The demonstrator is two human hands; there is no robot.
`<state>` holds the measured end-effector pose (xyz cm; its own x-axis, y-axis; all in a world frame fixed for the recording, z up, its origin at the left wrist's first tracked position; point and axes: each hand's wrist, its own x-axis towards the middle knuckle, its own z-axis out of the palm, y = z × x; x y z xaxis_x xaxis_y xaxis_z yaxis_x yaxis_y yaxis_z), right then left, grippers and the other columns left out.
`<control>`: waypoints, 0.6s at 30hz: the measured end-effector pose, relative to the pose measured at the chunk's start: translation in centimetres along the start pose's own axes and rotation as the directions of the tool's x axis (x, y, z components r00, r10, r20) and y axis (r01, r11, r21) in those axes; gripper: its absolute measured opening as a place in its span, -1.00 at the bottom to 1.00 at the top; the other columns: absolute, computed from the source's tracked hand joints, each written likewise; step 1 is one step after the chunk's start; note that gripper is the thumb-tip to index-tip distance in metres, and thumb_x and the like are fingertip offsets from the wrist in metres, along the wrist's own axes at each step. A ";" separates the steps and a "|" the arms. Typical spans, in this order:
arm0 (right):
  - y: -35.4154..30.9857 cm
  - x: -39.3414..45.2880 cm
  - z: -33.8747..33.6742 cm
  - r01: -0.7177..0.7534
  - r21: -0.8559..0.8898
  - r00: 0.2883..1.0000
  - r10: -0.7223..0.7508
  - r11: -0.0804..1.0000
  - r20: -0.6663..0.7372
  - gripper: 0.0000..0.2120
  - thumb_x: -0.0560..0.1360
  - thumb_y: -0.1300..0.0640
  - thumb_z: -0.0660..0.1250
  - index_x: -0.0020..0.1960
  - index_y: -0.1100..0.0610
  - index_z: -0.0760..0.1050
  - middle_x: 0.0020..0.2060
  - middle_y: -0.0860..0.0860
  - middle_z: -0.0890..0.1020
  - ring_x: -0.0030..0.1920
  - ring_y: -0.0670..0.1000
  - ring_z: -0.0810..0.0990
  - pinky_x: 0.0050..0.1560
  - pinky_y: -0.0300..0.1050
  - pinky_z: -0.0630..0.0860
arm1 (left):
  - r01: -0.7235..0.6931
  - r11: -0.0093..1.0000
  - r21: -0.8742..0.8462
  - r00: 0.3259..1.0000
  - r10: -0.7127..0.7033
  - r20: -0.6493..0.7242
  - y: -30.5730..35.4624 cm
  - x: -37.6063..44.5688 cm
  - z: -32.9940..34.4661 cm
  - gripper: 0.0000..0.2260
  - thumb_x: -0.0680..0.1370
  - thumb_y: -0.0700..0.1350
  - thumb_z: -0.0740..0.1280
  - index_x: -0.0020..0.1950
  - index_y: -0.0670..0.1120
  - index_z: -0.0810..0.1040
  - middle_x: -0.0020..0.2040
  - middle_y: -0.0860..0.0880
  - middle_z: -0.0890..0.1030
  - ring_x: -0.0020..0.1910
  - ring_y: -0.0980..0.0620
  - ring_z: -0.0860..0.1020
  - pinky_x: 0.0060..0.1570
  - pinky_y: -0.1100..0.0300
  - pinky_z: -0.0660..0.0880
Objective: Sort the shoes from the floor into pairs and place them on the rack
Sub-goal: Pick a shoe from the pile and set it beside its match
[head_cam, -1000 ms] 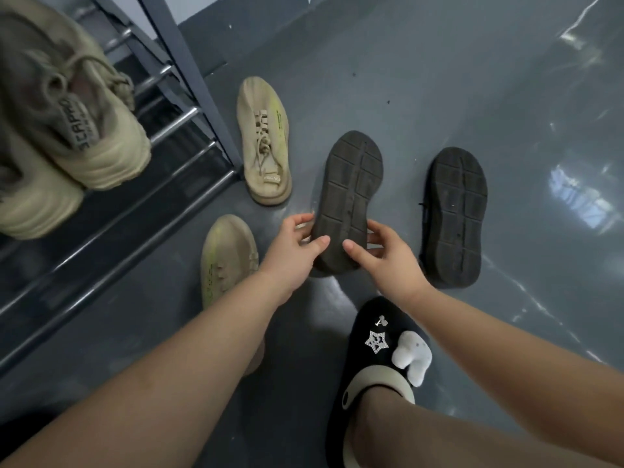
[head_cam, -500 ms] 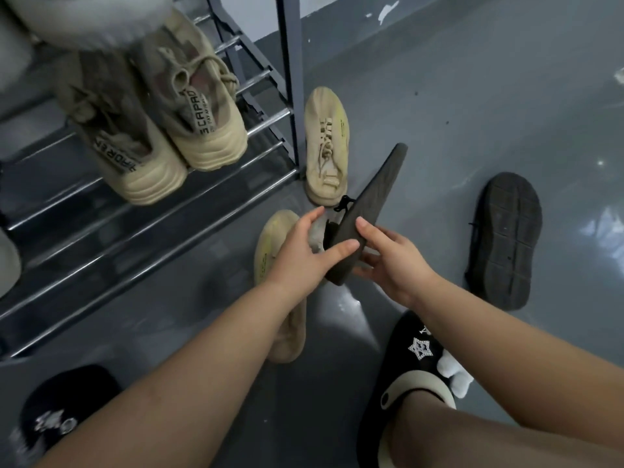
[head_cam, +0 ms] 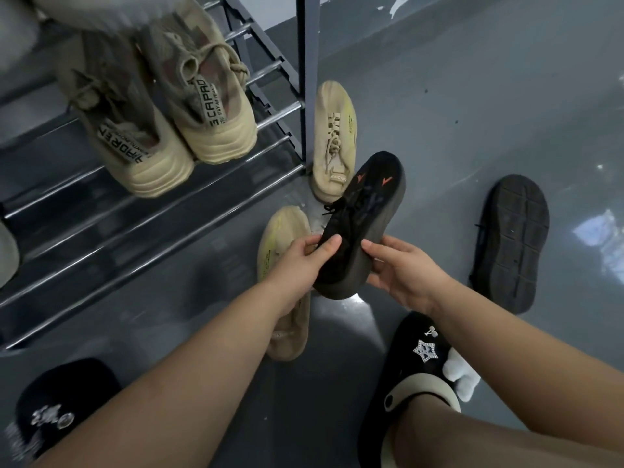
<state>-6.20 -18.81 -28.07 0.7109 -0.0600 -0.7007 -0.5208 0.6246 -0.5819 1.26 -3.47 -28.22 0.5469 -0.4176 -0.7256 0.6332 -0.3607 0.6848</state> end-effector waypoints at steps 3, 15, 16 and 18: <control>0.4 -0.3 -0.6 -0.041 0.019 0.997 0.039 0.999 0.062 -0.73 0.55 0.26 0.19 0.21 0.21 0.50 -0.03 0.07 0.69 -0.08 0.00 0.69 0.00 -0.07 0.63 | 0.030 0.998 0.060 0.999 -0.032 0.032 -0.5 0.5 -0.4 -0.16 0.20 0.33 0.48 0.38 -0.03 0.43 0.24 0.01 0.58 0.19 0.06 0.56 0.27 0.07 0.45; 3.2 -0.8 -3.1 -0.198 -0.139 0.978 0.187 0.970 -0.087 -0.71 0.52 0.15 0.31 0.22 0.19 0.50 0.07 0.14 0.65 0.03 0.10 0.61 0.32 0.14 0.40 | 0.062 0.980 0.188 0.995 -0.076 0.069 -3.8 -0.2 1.3 -0.62 0.46 -0.09 0.44 0.26 -0.06 0.48 0.11 0.03 0.59 0.08 0.08 0.56 0.09 0.25 0.47; 3.5 -0.9 -3.3 -0.207 -0.152 0.977 0.194 0.967 -0.093 -0.70 0.51 0.15 0.32 0.23 0.18 0.50 0.07 0.13 0.65 0.04 0.10 0.61 0.32 0.14 0.42 | 0.069 0.977 0.203 0.993 -0.086 0.077 -4.2 -0.2 1.2 -0.61 0.47 -0.09 0.43 0.28 -0.09 0.48 0.15 0.00 0.59 0.12 0.07 0.56 0.16 0.21 0.48; 4.0 -0.8 -3.7 -0.215 -0.173 0.974 0.199 0.961 -0.106 -0.71 0.51 0.15 0.34 0.22 0.15 0.50 0.06 0.10 0.66 0.04 0.09 0.62 0.26 0.13 0.47 | 0.081 0.969 0.233 0.991 -0.105 0.089 -4.7 -0.4 1.2 -0.60 0.49 -0.10 0.41 0.31 -0.12 0.49 0.20 -0.03 0.59 0.18 0.05 0.55 0.26 0.12 0.45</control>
<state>-10.60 -19.14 -31.33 0.5389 -0.0168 -0.8422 -0.7352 0.4786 -0.4800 -2.59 -2.60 -31.05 0.4268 -0.4500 -0.7844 0.5304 -0.5780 0.6202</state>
